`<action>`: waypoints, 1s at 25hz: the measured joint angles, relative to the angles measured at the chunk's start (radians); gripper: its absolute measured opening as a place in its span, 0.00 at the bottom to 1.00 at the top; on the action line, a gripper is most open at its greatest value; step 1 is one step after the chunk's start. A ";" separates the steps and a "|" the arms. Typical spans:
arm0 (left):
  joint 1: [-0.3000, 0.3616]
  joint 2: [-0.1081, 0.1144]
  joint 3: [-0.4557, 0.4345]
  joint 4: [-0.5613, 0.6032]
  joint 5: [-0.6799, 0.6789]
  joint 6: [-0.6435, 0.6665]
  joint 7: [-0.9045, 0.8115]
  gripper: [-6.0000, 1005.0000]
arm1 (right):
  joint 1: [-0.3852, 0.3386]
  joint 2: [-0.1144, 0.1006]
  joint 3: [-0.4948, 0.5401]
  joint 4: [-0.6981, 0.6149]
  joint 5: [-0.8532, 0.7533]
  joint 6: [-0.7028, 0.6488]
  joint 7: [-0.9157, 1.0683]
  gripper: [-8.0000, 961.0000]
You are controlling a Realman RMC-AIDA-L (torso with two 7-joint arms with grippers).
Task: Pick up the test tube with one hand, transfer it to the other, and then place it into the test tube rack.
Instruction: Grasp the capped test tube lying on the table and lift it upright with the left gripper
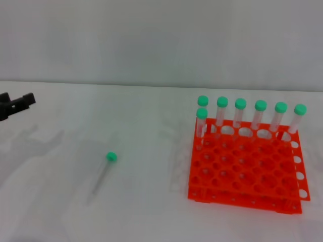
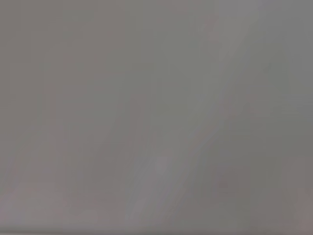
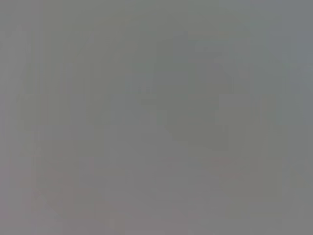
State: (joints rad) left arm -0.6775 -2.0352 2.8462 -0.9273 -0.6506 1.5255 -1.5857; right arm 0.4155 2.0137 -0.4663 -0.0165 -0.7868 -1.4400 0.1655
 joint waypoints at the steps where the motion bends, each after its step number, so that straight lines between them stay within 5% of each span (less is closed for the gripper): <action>1: -0.021 0.002 0.000 -0.022 0.042 0.003 -0.016 0.81 | 0.003 0.000 0.000 -0.003 0.000 0.008 0.000 0.90; 11: -0.252 0.028 0.001 -0.190 0.492 0.081 -0.044 0.80 | 0.025 0.001 0.000 -0.013 0.000 0.053 0.000 0.90; 25: -0.476 0.025 0.003 -0.084 0.870 0.127 -0.299 0.70 | 0.029 0.000 0.002 -0.012 0.016 0.055 0.008 0.89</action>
State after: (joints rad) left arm -1.1533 -2.0099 2.8487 -1.0115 0.2190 1.6527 -1.8843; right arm 0.4447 2.0140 -0.4647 -0.0283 -0.7709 -1.3850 0.1731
